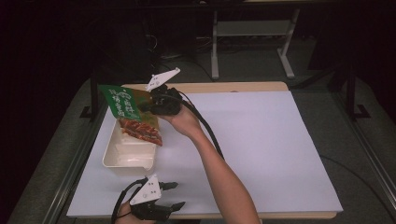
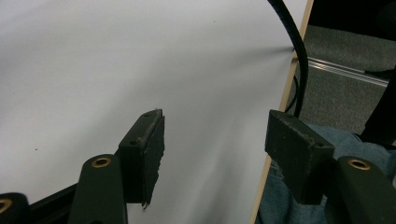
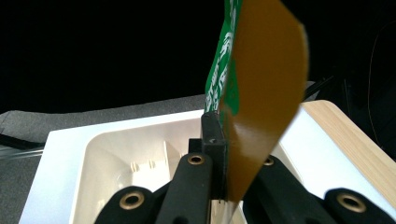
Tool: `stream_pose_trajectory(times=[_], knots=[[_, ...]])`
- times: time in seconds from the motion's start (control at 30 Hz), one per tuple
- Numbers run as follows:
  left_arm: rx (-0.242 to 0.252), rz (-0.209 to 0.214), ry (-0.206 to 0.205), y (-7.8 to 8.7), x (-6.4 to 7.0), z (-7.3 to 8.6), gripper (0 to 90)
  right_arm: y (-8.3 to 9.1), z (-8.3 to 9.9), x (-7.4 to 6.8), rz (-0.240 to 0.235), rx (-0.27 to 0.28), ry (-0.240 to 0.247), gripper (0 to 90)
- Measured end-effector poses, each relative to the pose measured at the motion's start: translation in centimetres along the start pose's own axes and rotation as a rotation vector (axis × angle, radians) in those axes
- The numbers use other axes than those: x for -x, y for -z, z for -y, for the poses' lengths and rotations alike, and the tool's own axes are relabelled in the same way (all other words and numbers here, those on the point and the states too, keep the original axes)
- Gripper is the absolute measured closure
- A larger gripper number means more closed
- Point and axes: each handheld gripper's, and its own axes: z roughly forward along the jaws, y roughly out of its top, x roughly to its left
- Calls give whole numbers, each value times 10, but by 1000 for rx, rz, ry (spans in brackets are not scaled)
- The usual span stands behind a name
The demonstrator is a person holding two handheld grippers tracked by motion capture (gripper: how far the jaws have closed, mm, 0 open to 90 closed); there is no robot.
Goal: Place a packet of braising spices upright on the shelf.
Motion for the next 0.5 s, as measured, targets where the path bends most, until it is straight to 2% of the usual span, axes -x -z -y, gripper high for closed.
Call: stream_pose_trajectory(times=[0.23, 0.5], knots=[[3, -5, -2, 1, -2, 0, 370, -5, 0, 2, -10, 14, -15, 898], [3, -6, -7, 1, -2, 0, 365, -7, -2, 1, -17, 16, -11, 898]])
